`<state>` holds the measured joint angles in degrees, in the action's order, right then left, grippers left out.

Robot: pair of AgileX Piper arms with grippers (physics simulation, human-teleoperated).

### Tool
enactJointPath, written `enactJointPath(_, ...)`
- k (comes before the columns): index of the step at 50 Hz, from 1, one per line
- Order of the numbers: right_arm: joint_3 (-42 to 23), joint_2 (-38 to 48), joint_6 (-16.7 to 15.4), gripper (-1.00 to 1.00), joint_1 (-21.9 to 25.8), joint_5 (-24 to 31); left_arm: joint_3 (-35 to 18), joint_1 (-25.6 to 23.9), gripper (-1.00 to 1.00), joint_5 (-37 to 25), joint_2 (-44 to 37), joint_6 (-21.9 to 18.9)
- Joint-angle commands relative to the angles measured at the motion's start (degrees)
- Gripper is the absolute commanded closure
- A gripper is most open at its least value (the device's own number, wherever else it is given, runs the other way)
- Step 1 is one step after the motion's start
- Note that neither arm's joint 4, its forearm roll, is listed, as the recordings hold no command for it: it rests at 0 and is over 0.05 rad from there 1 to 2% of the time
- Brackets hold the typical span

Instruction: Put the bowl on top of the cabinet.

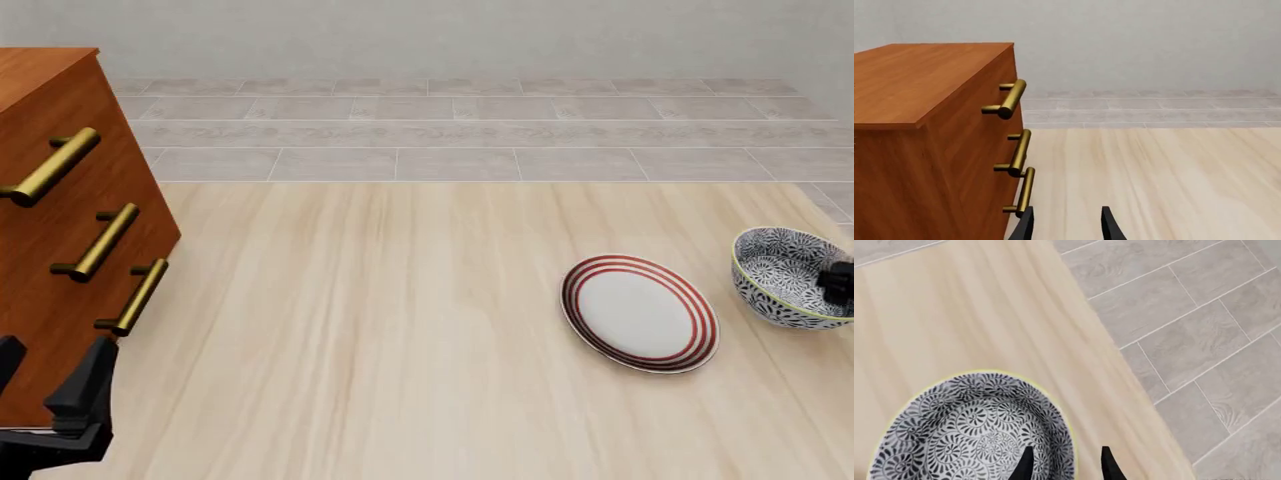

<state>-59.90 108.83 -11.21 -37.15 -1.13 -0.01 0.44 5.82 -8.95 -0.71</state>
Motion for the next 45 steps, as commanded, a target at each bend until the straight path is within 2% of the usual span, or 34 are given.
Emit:
enactJointPath(1,0.2,0.8,-0.3,-1.0,-0.4,-0.4,0.0,0.0,-1.0,-0.7,0.8,0.1)
enactJointPath(17,0.3,1.3,-0.9,-1.0,-0.6,-0.8,0.0,0.1,-1.0,-0.8,1.0,0.2)
enactJointPath(18,0.4,1.2,-1.1,1.0,-0.7,-0.8,0.0,0.1,-1.0,-0.7,0.9,0.2)
enactJointPath(45,-1.0,-3.8,0.0,1.0,0.8,2.3,0.0,0.2,-1.0,-0.7,1.1,0.2)
